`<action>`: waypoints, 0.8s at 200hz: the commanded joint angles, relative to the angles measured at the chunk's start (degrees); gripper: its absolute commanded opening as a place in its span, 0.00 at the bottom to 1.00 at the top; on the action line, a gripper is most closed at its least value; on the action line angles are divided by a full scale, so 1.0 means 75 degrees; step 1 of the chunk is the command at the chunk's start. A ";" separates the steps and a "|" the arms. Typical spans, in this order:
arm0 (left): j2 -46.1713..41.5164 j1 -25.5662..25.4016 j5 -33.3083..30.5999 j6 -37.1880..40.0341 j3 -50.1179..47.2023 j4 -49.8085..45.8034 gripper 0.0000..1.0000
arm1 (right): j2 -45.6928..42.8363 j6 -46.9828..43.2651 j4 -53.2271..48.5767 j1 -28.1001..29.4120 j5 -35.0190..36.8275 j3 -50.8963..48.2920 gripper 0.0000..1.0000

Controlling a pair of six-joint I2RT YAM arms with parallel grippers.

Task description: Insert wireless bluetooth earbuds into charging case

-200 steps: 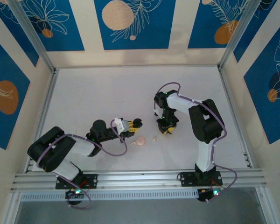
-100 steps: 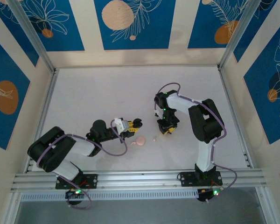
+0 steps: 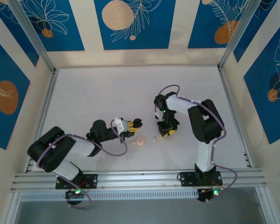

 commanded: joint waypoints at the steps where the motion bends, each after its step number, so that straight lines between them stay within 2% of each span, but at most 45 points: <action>1: -0.0107 -0.0057 0.0017 0.0147 0.0122 0.0038 0.11 | -0.0393 0.0236 -0.0293 0.0053 -0.0017 0.0015 0.37; 63: -0.0244 -0.0054 0.0011 0.0205 0.0116 -0.0098 0.11 | -0.1009 0.0669 -0.0425 -0.0309 -0.0074 0.0422 0.40; 160: -0.0408 -0.0056 0.0058 0.0263 0.0113 -0.0253 0.10 | -0.0184 0.0436 -0.0267 -0.0394 0.0099 0.0229 0.39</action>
